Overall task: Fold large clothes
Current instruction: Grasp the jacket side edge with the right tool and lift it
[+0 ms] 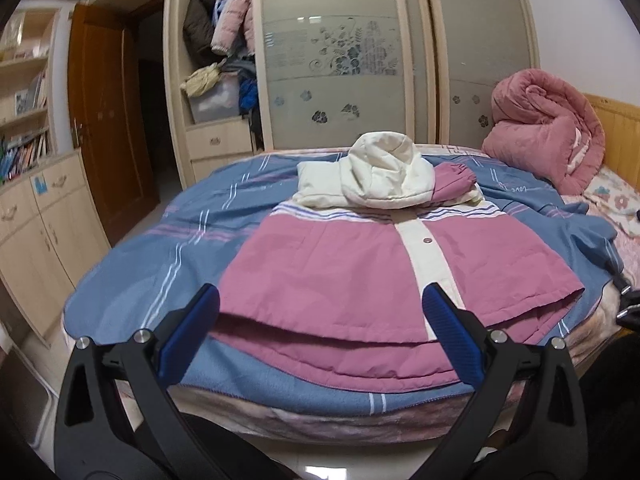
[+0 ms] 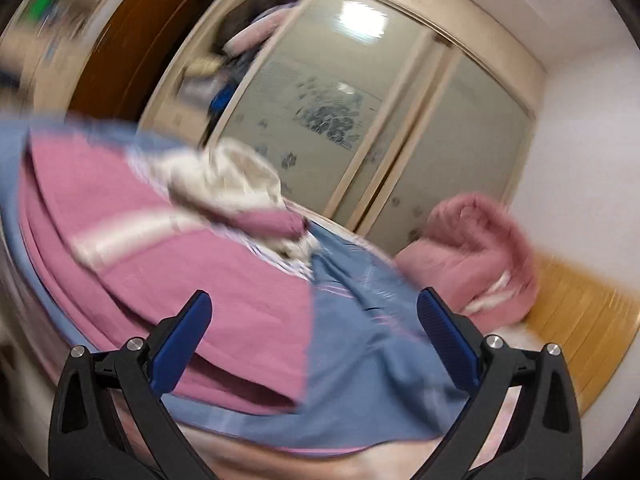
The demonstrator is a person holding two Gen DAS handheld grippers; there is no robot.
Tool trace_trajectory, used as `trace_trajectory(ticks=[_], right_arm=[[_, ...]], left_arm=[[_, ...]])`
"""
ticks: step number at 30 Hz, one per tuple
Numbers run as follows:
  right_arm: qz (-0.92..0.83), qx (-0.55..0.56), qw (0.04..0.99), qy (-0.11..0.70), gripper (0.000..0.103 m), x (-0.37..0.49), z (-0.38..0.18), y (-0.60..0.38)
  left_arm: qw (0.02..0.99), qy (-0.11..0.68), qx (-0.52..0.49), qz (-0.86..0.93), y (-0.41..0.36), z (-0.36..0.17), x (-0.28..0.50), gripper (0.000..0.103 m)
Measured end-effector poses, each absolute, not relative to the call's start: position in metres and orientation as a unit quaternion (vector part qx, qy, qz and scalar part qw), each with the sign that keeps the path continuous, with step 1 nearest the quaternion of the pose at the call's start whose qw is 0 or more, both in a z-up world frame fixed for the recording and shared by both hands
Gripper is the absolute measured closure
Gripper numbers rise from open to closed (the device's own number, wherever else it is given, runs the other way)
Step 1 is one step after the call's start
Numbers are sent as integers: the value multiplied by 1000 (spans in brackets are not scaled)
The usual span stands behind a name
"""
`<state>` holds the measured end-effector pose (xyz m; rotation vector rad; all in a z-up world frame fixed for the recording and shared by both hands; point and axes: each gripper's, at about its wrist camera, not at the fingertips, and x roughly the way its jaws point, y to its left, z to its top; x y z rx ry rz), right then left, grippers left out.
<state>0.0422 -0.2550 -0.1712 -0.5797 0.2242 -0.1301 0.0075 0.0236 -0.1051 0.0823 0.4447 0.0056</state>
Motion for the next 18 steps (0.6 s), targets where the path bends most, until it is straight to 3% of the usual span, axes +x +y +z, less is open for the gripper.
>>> trace_trajectory(ticks=[5, 11, 18], right_arm=[[-103, -490, 856, 126, 1, 67, -208, -250], [-105, -636, 758, 105, 1, 83, -252, -286], [-67, -693, 708, 119, 1, 96, -298, -302]], left_arm=[[974, 223, 27, 10, 42, -111, 6, 2], [973, 229, 5, 17, 61, -116, 6, 2], [969, 246, -15, 7, 63, -123, 11, 2]])
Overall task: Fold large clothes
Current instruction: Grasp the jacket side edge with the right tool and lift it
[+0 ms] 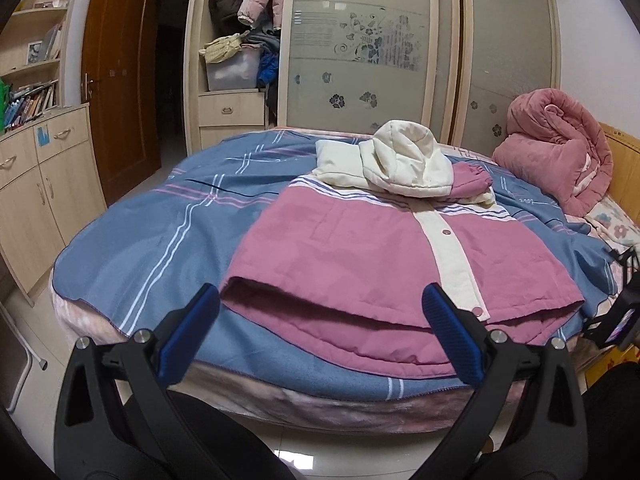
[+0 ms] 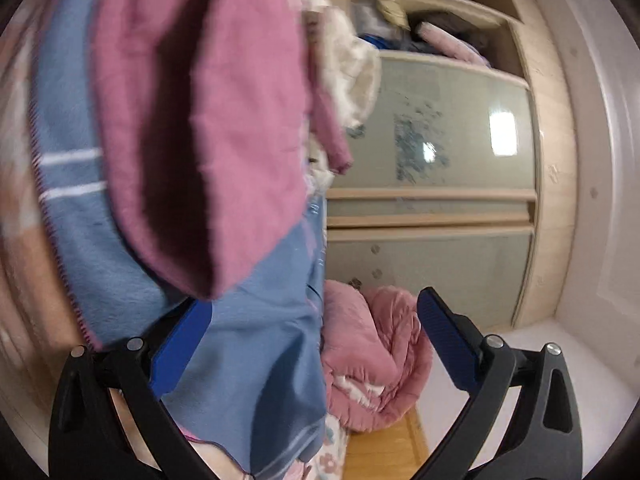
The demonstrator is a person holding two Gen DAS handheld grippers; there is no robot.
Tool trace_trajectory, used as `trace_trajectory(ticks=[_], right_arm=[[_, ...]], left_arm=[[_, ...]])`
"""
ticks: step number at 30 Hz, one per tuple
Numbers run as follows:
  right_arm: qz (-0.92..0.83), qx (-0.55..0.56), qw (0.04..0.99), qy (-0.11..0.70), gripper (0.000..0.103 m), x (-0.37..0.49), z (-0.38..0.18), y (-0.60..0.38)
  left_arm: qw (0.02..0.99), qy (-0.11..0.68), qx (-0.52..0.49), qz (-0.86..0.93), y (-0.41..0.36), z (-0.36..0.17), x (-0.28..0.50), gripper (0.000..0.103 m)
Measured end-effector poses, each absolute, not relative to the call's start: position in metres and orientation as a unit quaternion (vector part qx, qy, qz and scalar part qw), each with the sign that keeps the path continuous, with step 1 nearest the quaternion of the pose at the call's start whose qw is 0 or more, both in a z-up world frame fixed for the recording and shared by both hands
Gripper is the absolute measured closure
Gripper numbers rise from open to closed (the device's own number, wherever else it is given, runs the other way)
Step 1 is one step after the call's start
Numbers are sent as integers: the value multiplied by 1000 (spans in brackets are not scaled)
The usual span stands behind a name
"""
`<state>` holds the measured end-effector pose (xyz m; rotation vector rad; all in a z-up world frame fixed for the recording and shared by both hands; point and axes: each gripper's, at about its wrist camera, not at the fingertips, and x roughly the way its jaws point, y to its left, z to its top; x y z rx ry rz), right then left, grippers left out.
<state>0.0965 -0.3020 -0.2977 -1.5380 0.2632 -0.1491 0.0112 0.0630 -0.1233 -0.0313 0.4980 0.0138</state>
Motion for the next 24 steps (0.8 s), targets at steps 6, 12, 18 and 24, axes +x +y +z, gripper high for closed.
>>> trace_trajectory(ticks=[6, 12, 18, 24], right_arm=[[-42, -703, 706, 76, 1, 91, -309, -274], [-52, -717, 694, 42, 1, 84, -307, -250], [-69, -696, 713, 46, 1, 81, -284, -246], [-23, -702, 711, 34, 1, 73, -306, -219]], left_arm=[[968, 249, -15, 7, 61, -124, 10, 2], [968, 252, -18, 2, 60, -125, 6, 2], [969, 247, -24, 6, 65, -123, 1, 2], [966, 256, -38, -1, 68, -127, 4, 2]])
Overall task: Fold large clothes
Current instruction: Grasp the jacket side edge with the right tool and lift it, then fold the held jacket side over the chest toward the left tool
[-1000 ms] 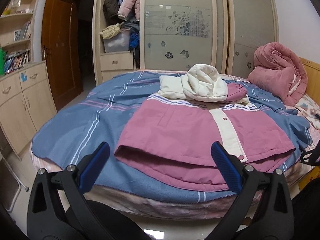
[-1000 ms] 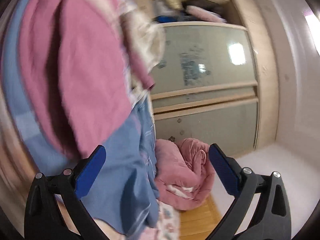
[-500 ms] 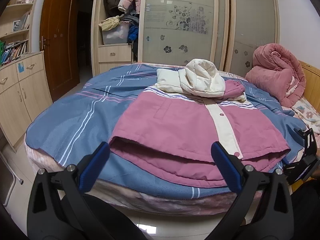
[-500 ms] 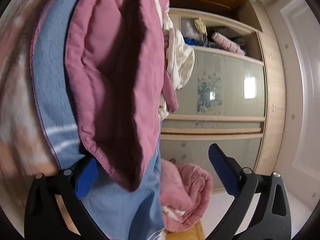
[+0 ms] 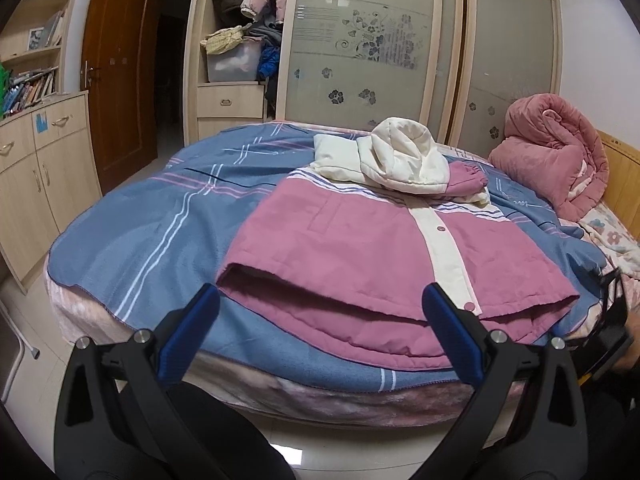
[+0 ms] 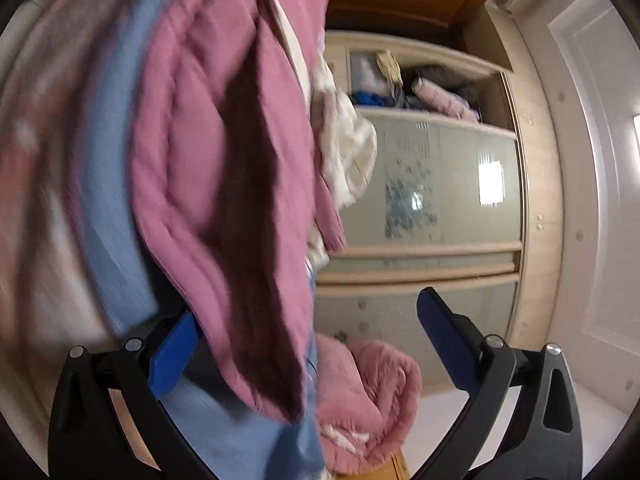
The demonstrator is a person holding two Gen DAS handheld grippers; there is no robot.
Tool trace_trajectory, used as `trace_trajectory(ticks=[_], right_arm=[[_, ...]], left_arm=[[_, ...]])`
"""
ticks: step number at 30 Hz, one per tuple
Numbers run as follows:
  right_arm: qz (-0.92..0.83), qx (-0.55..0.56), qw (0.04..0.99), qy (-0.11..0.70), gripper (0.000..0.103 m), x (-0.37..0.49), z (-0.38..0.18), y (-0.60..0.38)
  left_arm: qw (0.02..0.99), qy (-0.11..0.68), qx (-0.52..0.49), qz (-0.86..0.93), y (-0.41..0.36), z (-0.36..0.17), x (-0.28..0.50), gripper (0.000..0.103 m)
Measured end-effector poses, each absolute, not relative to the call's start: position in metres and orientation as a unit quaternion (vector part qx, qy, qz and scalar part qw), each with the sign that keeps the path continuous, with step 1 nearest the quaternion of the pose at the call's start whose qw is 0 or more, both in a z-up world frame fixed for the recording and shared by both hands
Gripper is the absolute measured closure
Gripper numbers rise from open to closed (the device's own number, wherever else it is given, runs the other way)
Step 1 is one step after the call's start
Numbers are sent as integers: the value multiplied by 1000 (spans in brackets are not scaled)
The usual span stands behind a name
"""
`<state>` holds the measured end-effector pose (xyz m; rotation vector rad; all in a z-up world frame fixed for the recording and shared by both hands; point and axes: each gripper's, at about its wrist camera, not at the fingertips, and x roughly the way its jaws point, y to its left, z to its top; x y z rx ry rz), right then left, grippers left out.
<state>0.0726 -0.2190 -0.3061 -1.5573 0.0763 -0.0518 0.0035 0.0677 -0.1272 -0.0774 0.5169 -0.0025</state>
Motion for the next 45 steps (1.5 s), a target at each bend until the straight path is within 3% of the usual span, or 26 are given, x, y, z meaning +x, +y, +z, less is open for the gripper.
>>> trace_trajectory(ticks=[8, 14, 22, 28, 29, 33, 35, 40, 45], right_arm=[[-53, -661, 748, 24, 1, 80, -298, -179], [-34, -666, 741, 82, 1, 75, -311, -183], [-10, -651, 759, 21, 1, 67, -311, -147], [-10, -610, 792, 34, 1, 85, -302, -130], [-8, -601, 798, 37, 7, 87, -298, -130], [33, -540, 838, 67, 74, 90, -268, -131], [41, -517, 852, 67, 87, 91, -257, -131], [41, -459, 885, 69, 89, 91, -235, -138], [45, -416, 905, 76, 90, 89, -221, -148]], left_arm=[[959, 280, -37, 3, 70, -137, 11, 2], [949, 311, -40, 11, 75, -146, 18, 2], [948, 317, -31, 10, 73, -150, 21, 2], [951, 309, 18, -7, 71, -147, 21, 2], [952, 304, 36, -12, 71, -146, 20, 2], [948, 255, 189, -36, 62, -143, 10, 2], [929, 234, 282, -44, 54, -149, 6, 2], [870, 198, 445, -73, 32, -175, 14, 2], [845, 205, 482, -107, 15, -195, 42, 3]])
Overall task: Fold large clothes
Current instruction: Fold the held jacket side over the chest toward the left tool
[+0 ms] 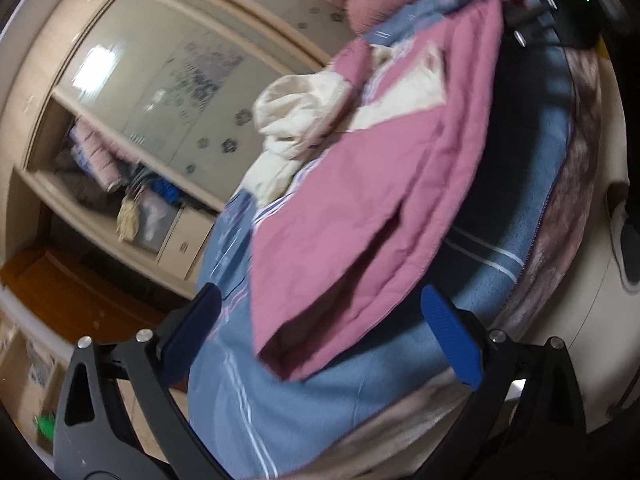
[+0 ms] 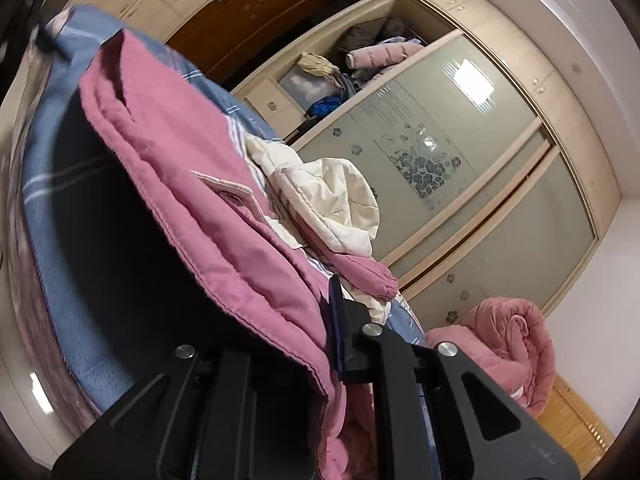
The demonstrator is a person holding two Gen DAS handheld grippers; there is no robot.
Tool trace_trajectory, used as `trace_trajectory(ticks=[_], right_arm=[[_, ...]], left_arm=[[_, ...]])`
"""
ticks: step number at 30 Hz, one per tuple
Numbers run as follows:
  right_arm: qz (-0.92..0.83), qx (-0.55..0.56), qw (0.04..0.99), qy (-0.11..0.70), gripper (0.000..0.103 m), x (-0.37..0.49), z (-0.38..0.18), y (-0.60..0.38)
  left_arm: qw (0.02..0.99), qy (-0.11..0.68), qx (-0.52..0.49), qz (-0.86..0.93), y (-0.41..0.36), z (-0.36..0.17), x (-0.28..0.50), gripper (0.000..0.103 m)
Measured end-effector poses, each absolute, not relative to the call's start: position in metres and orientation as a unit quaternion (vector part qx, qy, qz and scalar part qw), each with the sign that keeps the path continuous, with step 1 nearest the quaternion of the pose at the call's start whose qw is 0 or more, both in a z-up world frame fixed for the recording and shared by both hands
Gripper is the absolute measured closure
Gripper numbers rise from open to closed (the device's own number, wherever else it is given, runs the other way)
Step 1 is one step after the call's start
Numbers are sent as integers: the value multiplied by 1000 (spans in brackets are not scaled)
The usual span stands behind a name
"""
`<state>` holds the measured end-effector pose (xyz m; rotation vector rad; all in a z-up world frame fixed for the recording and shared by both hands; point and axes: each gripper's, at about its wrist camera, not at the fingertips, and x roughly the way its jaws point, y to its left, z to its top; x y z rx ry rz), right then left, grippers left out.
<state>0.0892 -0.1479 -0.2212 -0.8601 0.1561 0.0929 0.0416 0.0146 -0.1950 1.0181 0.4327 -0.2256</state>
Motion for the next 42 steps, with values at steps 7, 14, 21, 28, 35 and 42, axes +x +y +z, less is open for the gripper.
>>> trace_trajectory(ticks=[7, 14, 21, 28, 35, 42], right_arm=[[47, -383, 919, 78, 90, 96, -208, -150], [44, -366, 925, 86, 90, 99, -207, -152], [51, -340, 931, 119, 90, 105, -216, -150], [61, -266, 946, 175, 90, 119, -224, -157], [51, -227, 952, 200, 92, 124, -232, -156], [41, -194, 956, 216, 92, 127, -241, -156]], left_arm=[[826, 209, 503, -145, -10, -221, 83, 10], [887, 276, 325, -175, 18, -206, 136, 85], [918, 324, 172, -153, 32, -210, 153, 87], [926, 352, 81, -108, 33, -209, 163, 87], [924, 361, 86, -89, 28, -209, 162, 88], [918, 373, 101, -87, 26, -218, 164, 88]])
